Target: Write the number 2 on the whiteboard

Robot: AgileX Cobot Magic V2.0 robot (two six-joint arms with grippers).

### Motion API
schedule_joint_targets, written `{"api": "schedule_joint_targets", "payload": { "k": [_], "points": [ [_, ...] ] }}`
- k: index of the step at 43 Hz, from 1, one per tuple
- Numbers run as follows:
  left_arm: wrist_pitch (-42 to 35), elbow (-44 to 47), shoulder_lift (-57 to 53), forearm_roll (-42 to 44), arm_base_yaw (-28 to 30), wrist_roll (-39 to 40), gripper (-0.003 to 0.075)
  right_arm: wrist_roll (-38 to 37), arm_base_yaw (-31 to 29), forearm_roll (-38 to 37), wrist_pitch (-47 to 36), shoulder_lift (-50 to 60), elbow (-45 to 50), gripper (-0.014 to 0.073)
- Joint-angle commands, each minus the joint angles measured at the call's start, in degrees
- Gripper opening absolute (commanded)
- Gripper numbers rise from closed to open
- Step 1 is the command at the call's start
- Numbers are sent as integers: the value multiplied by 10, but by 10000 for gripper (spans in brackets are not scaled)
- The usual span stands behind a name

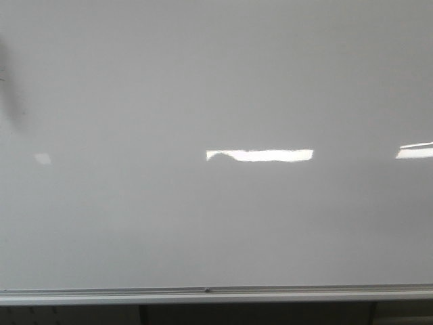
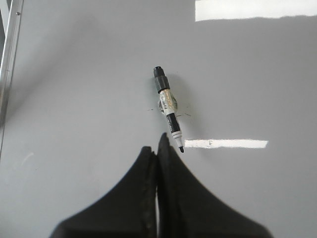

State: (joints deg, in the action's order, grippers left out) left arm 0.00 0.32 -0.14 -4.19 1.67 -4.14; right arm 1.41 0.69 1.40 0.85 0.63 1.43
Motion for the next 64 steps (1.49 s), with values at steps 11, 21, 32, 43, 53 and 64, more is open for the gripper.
{"api": "schedule_joint_targets", "payload": {
  "k": [11, 21, 32, 43, 53, 64],
  "points": [
    [-46, 19, -16, 0, -4, 1, -20, 0, -3, 0, -43, 10, -1, -81],
    [-46, 19, -16, 0, -4, 1, -20, 0, -3, 0, -43, 10, -1, -81],
    [-52, 19, -16, 0, -4, 1, -20, 0, -3, 0, -58, 10, -1, -81],
    [-63, 19, -16, 0, -4, 1, -20, 0, -3, 0, -59, 10, -1, -81],
    [-71, -8, -16, -11, -4, 2, -20, 0, -3, 0, -21, 10, -39, -81],
    [0, -129, -5, -11, -4, 2, -20, 2, -3, 0, 74, 4, -143, -81]
  ]
}}
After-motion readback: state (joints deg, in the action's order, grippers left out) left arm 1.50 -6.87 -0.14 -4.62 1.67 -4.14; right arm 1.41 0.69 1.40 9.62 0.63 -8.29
